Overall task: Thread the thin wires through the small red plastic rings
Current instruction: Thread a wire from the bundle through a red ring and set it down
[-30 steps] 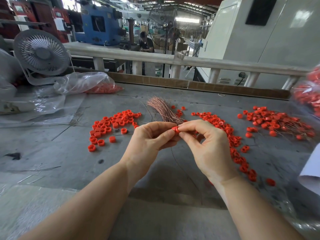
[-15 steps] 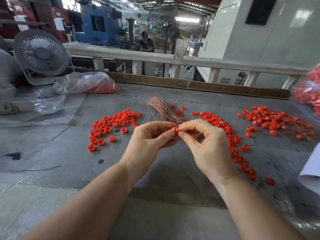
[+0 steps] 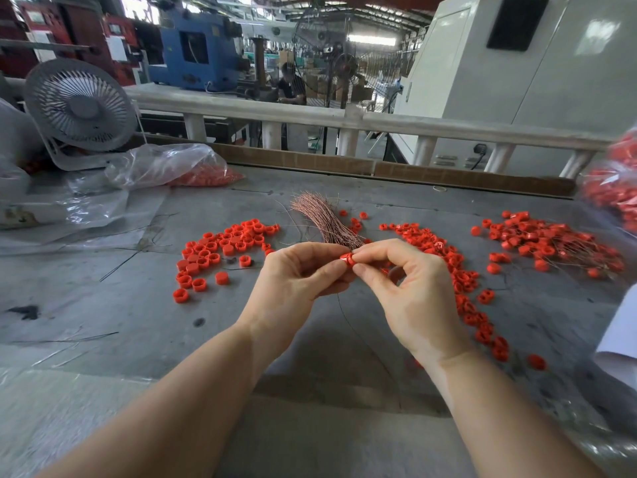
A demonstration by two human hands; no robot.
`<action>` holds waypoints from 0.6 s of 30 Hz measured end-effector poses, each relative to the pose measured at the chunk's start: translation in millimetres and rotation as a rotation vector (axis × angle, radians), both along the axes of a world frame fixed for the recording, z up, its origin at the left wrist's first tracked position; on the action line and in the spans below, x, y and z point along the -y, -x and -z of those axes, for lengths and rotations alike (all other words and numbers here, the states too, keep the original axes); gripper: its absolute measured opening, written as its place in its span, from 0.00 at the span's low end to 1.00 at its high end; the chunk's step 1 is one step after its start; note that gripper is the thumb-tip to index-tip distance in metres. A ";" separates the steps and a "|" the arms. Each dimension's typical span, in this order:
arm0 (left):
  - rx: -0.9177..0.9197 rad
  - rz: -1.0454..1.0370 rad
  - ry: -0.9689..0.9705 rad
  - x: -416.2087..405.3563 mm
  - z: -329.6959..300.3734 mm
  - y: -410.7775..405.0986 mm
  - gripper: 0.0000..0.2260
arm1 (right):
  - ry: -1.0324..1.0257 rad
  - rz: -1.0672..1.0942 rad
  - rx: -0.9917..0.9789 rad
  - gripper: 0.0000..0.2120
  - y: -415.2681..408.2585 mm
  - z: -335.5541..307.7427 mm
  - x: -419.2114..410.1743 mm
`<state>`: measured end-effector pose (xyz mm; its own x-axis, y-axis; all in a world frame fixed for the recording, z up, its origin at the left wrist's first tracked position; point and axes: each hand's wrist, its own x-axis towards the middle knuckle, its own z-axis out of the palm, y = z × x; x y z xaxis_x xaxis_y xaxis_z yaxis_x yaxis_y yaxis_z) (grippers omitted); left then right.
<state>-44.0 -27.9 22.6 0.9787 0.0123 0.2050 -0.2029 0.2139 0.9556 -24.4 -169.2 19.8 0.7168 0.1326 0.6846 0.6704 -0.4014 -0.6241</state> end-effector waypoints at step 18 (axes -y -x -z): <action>-0.055 0.073 0.114 -1.7 2.0 -1.8 0.06 | -0.016 -0.022 0.019 0.06 0.8 -1.0 0.6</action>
